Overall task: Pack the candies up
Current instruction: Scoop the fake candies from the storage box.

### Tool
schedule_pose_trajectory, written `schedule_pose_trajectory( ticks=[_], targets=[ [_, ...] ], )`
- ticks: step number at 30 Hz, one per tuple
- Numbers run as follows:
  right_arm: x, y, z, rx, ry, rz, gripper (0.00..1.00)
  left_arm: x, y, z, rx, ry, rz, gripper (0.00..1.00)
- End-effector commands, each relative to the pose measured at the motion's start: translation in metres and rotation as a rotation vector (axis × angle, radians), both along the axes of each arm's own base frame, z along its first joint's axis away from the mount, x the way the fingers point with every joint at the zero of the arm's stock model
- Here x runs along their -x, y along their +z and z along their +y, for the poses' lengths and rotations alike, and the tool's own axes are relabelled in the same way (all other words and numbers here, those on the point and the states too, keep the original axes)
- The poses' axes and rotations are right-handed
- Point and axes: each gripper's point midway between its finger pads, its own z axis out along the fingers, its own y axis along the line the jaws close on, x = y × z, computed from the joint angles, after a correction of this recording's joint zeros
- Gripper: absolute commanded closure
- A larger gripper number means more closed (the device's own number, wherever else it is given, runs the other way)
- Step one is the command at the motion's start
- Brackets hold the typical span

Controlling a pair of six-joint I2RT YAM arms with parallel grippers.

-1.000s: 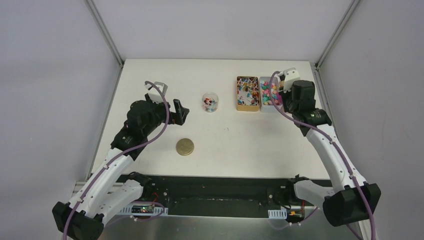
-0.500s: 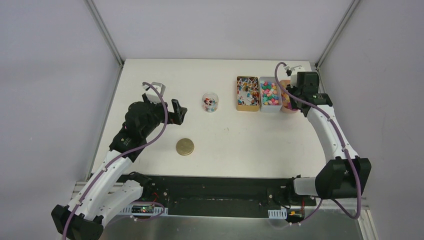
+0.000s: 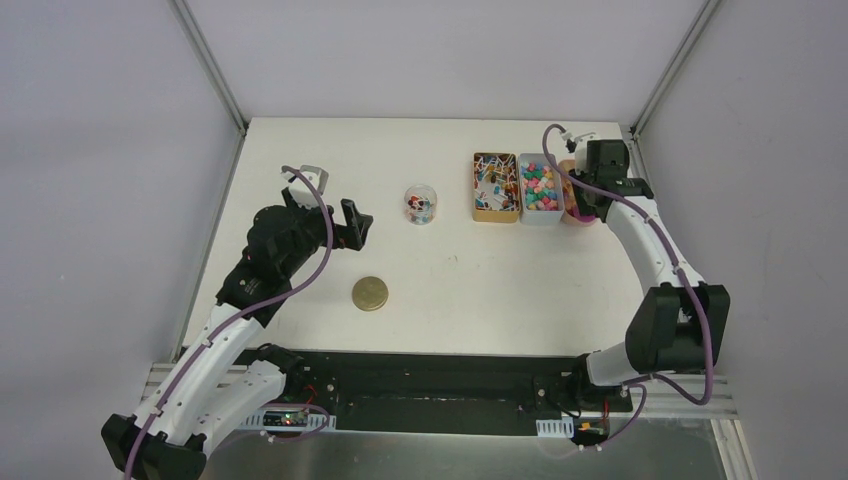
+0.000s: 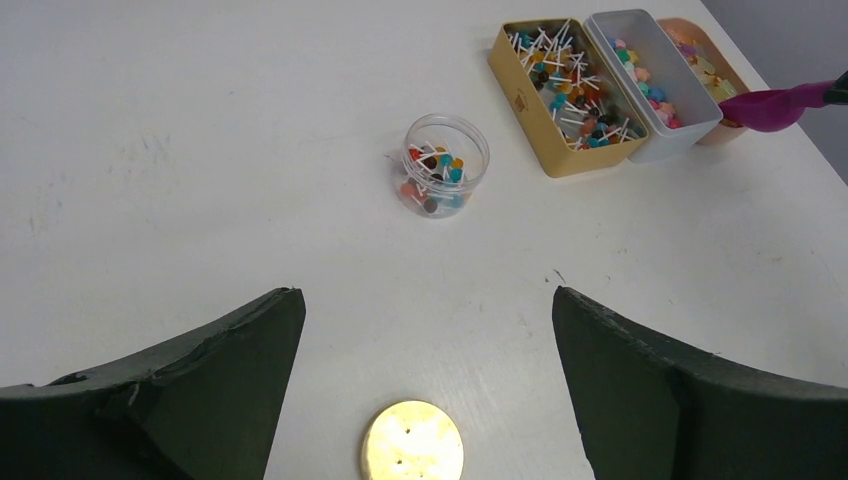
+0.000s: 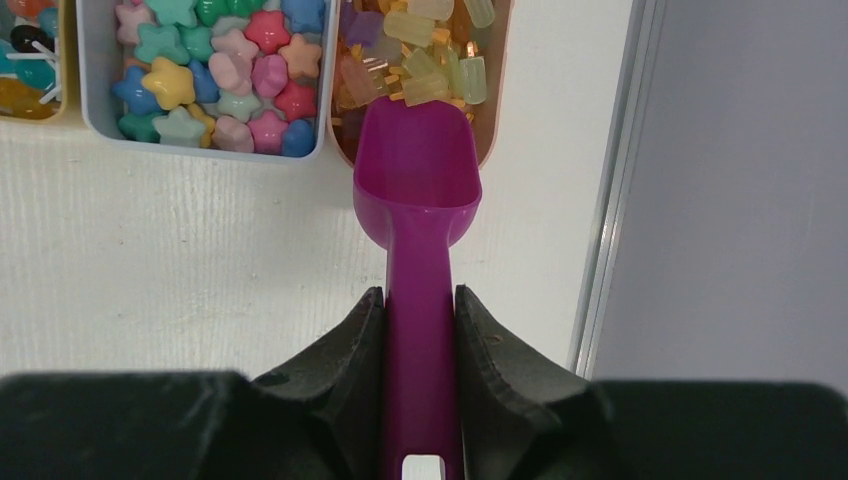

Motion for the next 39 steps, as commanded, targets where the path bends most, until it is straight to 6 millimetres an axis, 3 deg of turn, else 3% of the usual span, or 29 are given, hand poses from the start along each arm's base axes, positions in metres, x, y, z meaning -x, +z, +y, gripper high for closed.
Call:
schedule_pose_trajectory(
  ticks=[1, 29, 39],
  targets=[
    [-0.016, 0.001, -0.003, -0.005, -0.001, -0.027, 1.00, -0.002, 0.010, 0.006, -0.003, 0.022, -0.053, 0.01],
    [-0.002, -0.041, -0.014, -0.069, -0.065, -0.129, 1.00, -0.001, 0.011, 0.006, -0.001, 0.022, -0.057, 0.01],
    [0.000, -0.038, -0.019, -0.067, -0.090, -0.277, 1.00, -0.001, 0.011, 0.006, -0.001, 0.022, -0.058, 0.01]
  ],
)
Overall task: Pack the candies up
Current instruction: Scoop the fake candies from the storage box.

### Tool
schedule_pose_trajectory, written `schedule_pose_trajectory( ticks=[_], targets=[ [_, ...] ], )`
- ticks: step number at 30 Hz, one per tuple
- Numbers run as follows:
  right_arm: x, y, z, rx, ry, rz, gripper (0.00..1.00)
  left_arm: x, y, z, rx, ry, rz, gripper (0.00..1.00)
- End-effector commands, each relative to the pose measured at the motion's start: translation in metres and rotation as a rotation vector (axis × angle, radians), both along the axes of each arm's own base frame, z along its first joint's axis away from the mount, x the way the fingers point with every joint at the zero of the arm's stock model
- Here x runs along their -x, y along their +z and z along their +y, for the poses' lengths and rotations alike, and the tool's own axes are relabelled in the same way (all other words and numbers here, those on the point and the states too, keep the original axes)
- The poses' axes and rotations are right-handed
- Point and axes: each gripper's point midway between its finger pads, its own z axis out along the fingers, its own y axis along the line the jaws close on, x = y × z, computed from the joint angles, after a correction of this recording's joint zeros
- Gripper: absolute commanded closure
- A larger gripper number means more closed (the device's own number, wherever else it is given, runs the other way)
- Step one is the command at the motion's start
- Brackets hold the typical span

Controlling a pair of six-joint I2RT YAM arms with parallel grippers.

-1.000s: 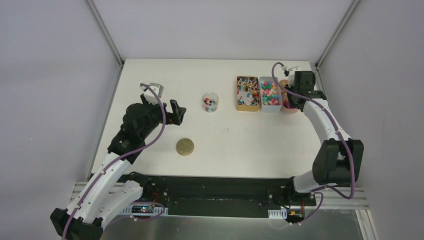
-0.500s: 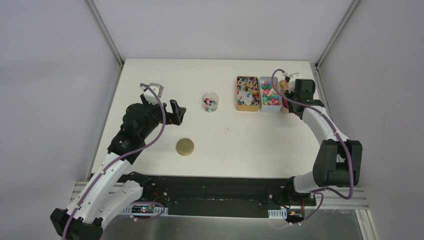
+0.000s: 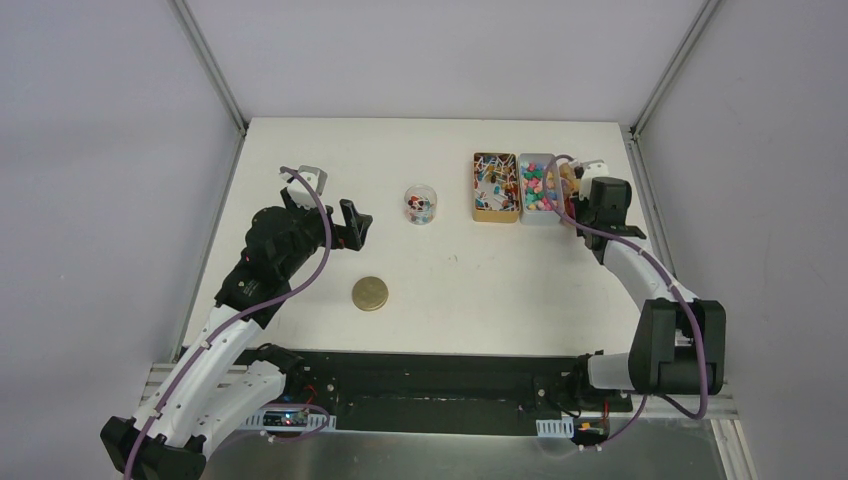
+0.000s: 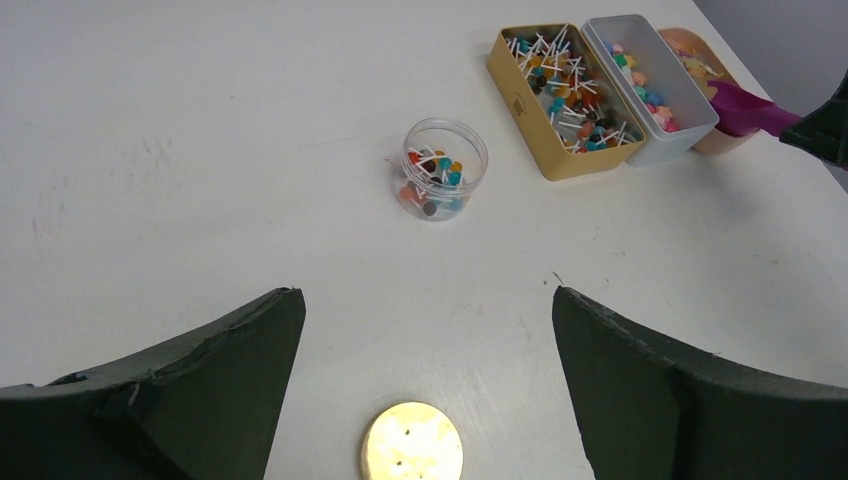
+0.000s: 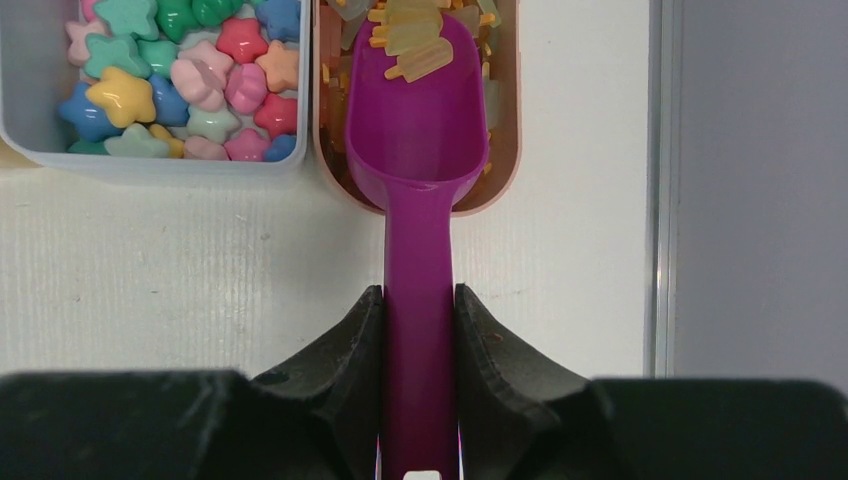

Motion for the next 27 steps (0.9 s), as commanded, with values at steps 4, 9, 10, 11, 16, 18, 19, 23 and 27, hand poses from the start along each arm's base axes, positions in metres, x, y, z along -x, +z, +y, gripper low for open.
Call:
schedule_pose_trajectory(
  ticks=[4, 9, 10, 11, 16, 18, 19, 23, 27],
  targets=[
    [0.001, 0.016, -0.006, 0.000, -0.033, -0.172, 1.00, -0.003, 0.008, 0.005, -0.006, 0.022, -0.046, 0.01],
    [0.001, 0.018, -0.006, 0.011, -0.017, -0.232, 1.00, -0.003, 0.007, 0.005, -0.006, 0.021, -0.045, 0.01],
    [0.001, 0.019, -0.006, 0.013, -0.019, -0.240, 1.00, -0.003, 0.007, 0.005, -0.007, 0.022, -0.044, 0.01],
    [0.001, 0.020, -0.007, 0.016, -0.020, -0.250, 1.00, -0.003, 0.007, 0.005, -0.007, 0.022, -0.045, 0.01],
    [0.002, 0.030, -0.008, 0.022, -0.019, -0.300, 1.00, -0.004, 0.007, 0.005, -0.007, 0.022, -0.042, 0.01],
    [0.002, 0.034, -0.009, 0.027, -0.018, -0.321, 1.00, -0.004, 0.007, 0.005, -0.006, 0.022, -0.043, 0.01],
    [0.002, 0.036, -0.009, 0.028, -0.015, -0.334, 1.00, -0.004, 0.008, 0.005, -0.007, 0.022, -0.044, 0.01],
    [0.005, 0.036, -0.007, 0.024, -0.001, -0.366, 1.00, -0.003, 0.008, 0.005, -0.005, 0.022, -0.046, 0.01],
    [0.006, 0.043, -0.005, 0.023, 0.010, -0.405, 1.00, -0.003, 0.008, 0.005, -0.007, 0.022, -0.046, 0.01]
  ],
)
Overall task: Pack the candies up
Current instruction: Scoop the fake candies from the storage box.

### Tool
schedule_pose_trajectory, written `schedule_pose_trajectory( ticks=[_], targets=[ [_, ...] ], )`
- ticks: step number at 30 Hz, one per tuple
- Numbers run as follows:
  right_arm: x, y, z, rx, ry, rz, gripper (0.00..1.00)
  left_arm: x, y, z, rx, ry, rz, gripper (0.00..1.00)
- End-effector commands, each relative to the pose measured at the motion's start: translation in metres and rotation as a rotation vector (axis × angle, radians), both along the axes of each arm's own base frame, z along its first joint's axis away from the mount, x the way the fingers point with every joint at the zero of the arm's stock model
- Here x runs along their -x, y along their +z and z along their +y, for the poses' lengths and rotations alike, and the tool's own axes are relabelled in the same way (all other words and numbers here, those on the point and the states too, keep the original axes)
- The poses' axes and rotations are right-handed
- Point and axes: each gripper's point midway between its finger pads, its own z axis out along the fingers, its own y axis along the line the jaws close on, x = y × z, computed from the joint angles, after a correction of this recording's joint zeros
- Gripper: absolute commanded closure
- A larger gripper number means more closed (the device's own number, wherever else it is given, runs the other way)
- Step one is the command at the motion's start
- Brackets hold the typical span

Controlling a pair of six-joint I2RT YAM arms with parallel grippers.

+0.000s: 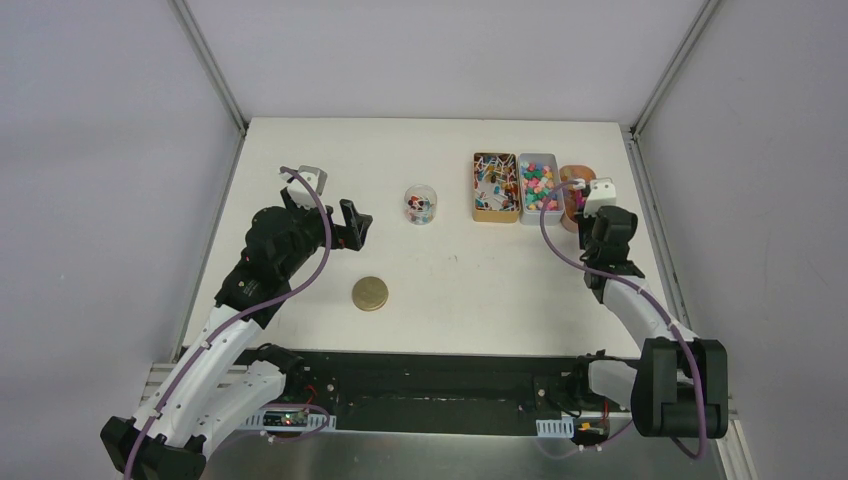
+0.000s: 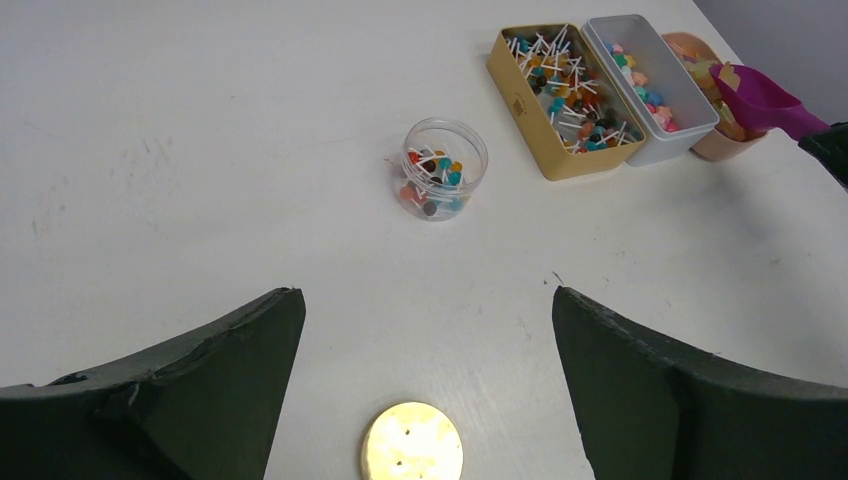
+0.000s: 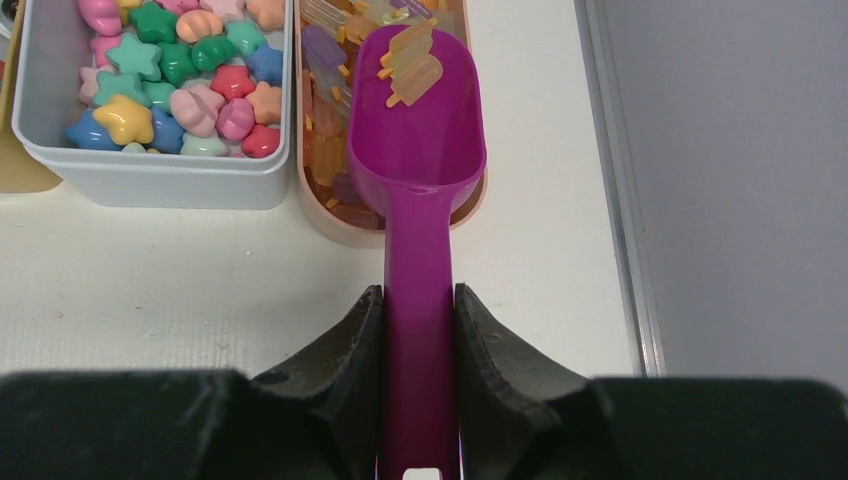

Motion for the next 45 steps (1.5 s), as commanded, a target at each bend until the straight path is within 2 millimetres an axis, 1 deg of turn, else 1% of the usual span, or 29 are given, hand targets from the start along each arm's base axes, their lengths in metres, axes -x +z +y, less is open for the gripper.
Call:
schedule_pose_trajectory(
  ticks=[1, 6, 10, 14, 15, 21, 25, 32, 37, 45],
  targets=[
    [-0.011, 0.040, 0.000, 0.005, 0.016, -0.166, 1.00, -0.003, 0.008, 0.005, -0.006, 0.022, -0.046, 0.01],
    [-0.010, 0.054, 0.005, 0.010, 0.051, -0.211, 1.00, -0.003, 0.009, 0.006, -0.006, 0.022, -0.049, 0.01],
    [-0.008, 0.061, 0.006, 0.017, 0.061, -0.235, 1.00, -0.002, 0.010, 0.006, -0.004, 0.022, -0.052, 0.01],
    [-0.007, 0.070, 0.011, 0.015, 0.096, -0.262, 1.00, -0.002, 0.010, 0.006, -0.003, 0.021, -0.054, 0.01],
    [-0.007, 0.073, 0.013, 0.015, 0.108, -0.272, 1.00, -0.003, 0.011, 0.009, -0.006, 0.041, -0.057, 0.01],
    [-0.006, 0.093, 0.023, 0.016, 0.166, -0.307, 1.00, -0.002, 0.014, 0.014, -0.005, 0.064, -0.071, 0.01],
    [-0.007, 0.105, 0.038, 0.009, 0.259, -0.322, 1.00, -0.001, 0.019, 0.020, -0.001, 0.095, -0.091, 0.01],
    [-0.010, 0.119, 0.060, 0.016, 0.379, -0.319, 1.00, -0.001, 0.024, 0.031, 0.000, 0.148, -0.112, 0.01],
    [-0.009, 0.119, 0.080, 0.037, 0.466, -0.302, 1.00, -0.002, 0.026, 0.038, -0.003, 0.188, -0.114, 0.01],
    [-0.008, 0.121, 0.127, 0.070, 0.645, -0.272, 1.00, -0.002, 0.027, 0.045, -0.004, 0.228, -0.118, 0.01]
  ],
)
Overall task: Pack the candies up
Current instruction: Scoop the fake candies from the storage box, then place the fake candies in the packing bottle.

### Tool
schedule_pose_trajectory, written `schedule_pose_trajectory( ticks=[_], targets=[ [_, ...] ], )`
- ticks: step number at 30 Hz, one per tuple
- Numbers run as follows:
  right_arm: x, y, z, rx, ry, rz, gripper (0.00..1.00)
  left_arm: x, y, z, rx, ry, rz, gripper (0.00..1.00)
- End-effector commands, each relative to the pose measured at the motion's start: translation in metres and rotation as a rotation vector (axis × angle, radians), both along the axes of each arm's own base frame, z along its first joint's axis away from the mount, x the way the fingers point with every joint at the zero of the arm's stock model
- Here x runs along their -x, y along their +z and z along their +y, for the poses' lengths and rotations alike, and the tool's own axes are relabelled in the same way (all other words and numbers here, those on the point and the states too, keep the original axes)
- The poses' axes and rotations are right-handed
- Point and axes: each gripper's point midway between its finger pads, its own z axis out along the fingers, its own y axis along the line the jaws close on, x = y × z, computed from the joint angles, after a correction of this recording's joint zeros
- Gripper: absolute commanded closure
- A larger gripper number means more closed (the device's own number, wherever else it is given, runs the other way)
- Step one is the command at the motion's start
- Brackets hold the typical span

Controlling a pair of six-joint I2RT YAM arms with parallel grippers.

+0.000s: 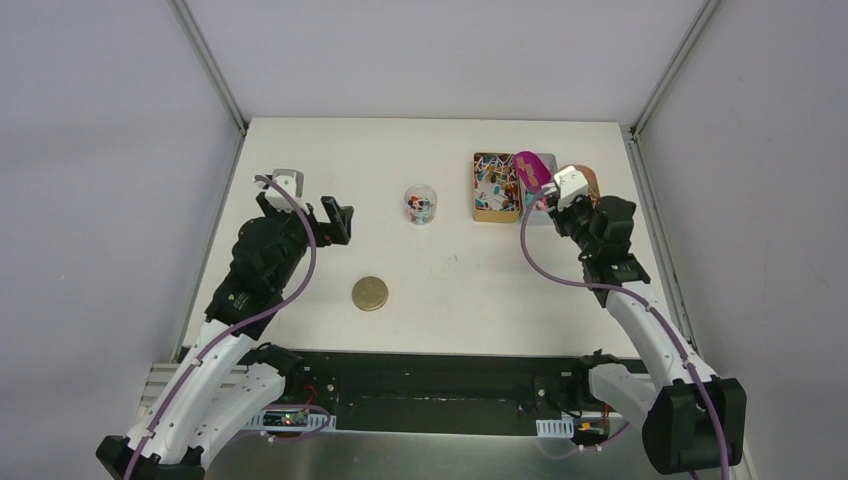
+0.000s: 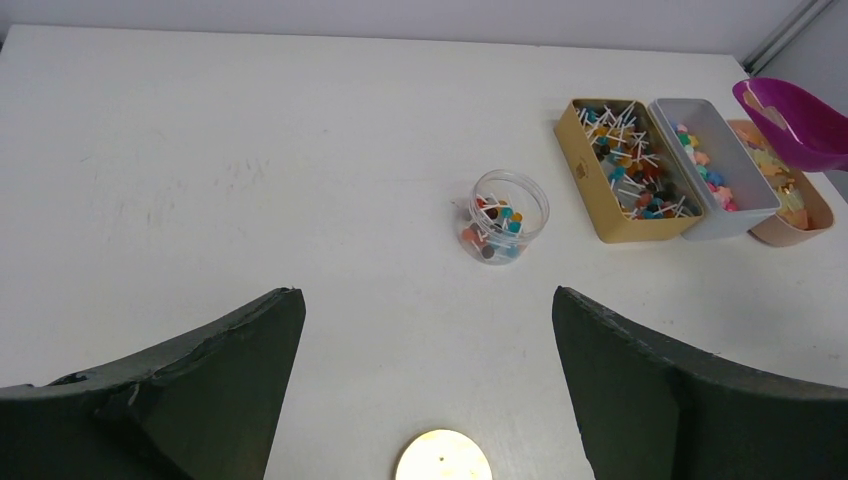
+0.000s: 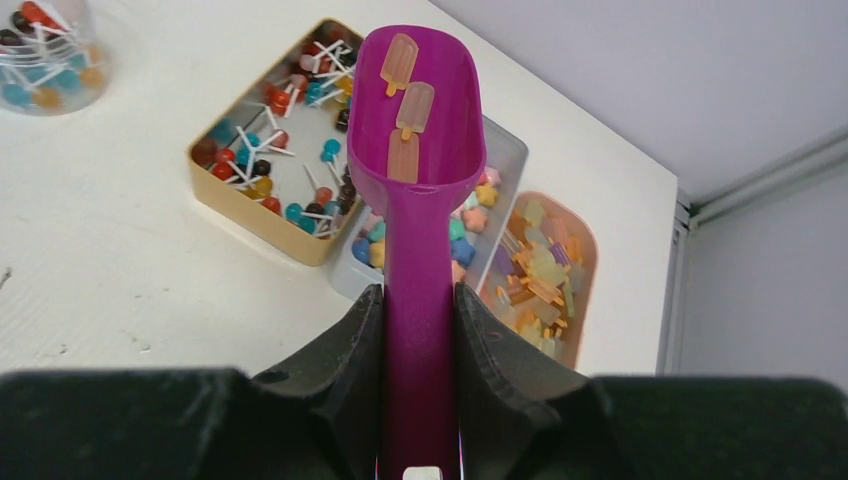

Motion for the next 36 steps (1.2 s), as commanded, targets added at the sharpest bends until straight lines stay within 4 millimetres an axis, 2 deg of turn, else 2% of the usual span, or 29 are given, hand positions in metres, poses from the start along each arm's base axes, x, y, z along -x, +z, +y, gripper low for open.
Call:
schedule_pose_trajectory(
  ticks=[1, 10, 20, 36],
  targets=[
    [-0.006, 0.035, 0.035, 0.041, 0.144, -0.074, 1.00, -0.002, 0.008, 0.011, -0.007, 0.054, -0.035, 0.01],
    [-0.004, 0.021, 0.090, 0.215, 0.300, 0.002, 1.00, -0.003, 0.008, 0.016, -0.010, 0.082, -0.034, 0.01],
    [-0.004, 0.017, 0.132, 0.367, 0.363, 0.010, 1.00, -0.003, 0.009, 0.021, -0.010, 0.107, -0.036, 0.01],
    [-0.014, 0.011, 0.175, 0.571, 0.397, 0.033, 1.00, -0.001, 0.013, 0.025, -0.006, 0.127, -0.047, 0.01]
  ],
)
